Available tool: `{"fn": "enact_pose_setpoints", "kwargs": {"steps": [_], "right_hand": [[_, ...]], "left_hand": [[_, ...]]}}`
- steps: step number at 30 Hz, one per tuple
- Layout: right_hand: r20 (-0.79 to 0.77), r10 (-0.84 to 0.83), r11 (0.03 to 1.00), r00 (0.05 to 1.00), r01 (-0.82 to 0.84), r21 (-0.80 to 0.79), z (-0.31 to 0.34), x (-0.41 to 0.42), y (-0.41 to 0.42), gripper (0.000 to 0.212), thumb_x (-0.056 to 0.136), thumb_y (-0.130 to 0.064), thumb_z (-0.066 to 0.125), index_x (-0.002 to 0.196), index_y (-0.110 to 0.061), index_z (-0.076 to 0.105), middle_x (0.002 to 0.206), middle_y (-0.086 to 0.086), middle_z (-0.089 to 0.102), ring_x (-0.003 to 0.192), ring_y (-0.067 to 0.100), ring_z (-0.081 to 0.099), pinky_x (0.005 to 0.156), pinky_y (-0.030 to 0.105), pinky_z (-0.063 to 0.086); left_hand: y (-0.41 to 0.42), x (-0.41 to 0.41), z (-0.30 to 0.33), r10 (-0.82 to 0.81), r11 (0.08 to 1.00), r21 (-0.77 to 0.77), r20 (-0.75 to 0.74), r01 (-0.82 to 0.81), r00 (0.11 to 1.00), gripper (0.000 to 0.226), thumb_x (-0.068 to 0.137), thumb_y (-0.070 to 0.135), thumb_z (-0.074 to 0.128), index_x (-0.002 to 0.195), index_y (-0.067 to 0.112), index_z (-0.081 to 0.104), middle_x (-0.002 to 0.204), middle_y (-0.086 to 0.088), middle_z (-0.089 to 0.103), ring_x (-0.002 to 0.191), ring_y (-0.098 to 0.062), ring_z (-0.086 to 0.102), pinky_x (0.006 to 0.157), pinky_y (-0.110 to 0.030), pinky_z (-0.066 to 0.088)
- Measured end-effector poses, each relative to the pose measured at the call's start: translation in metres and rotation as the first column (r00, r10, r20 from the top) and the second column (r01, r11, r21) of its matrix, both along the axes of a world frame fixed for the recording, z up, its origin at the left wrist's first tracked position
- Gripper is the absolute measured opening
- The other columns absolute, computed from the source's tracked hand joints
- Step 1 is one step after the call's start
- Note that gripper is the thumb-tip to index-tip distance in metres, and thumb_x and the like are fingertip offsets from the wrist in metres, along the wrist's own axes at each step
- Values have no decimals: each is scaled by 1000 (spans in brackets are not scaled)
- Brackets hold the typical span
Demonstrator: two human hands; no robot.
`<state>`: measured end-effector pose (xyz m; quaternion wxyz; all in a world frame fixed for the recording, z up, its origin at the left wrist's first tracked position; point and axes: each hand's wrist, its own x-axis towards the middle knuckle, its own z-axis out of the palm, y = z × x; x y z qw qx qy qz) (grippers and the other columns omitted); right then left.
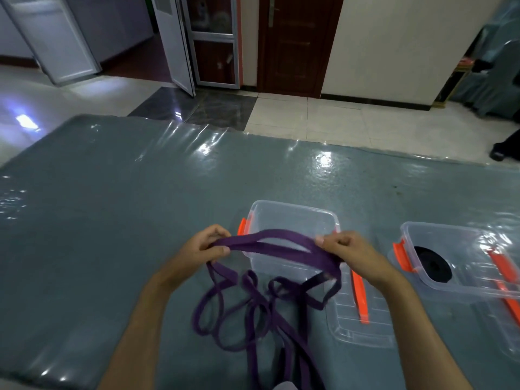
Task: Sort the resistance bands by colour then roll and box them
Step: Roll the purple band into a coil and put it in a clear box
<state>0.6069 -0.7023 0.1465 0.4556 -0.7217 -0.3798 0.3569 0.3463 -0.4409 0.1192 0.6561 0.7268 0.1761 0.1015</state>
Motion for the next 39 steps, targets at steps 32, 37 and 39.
{"fn": "enact_pose_setpoints", "kwargs": {"steps": [32, 37, 39], "right_hand": [[1, 7, 977, 1000, -7, 215, 14, -23, 7, 61, 89, -73, 65, 86, -12, 74, 87, 5, 66, 80, 21, 58, 82, 42, 44], [-85, 254, 964, 963, -260, -62, 16, -39, 11, 43, 90, -69, 68, 101, -28, 76, 96, 6, 80, 89, 19, 73, 85, 30, 54], [-108, 297, 949, 949, -306, -76, 22, -49, 20, 44, 86, -69, 72, 117, -38, 71, 100, 3, 79, 95, 16, 74, 93, 31, 55]], "left_hand": [[-13, -7, 4, 87, 987, 135, -10, -85, 996, 20, 85, 12, 80, 91, 31, 75, 86, 0, 75, 82, -9, 68, 81, -21, 54], [-19, -1, 52, 47, 923, 381, 39, -58, 998, 20, 79, 11, 71, 90, 26, 65, 81, -5, 66, 70, -5, 56, 68, -20, 45], [-25, 6, 66, -11, 889, 458, 43, -10, 999, 23, 77, 12, 73, 91, 28, 63, 81, 7, 68, 71, -3, 60, 67, -20, 47]]}}
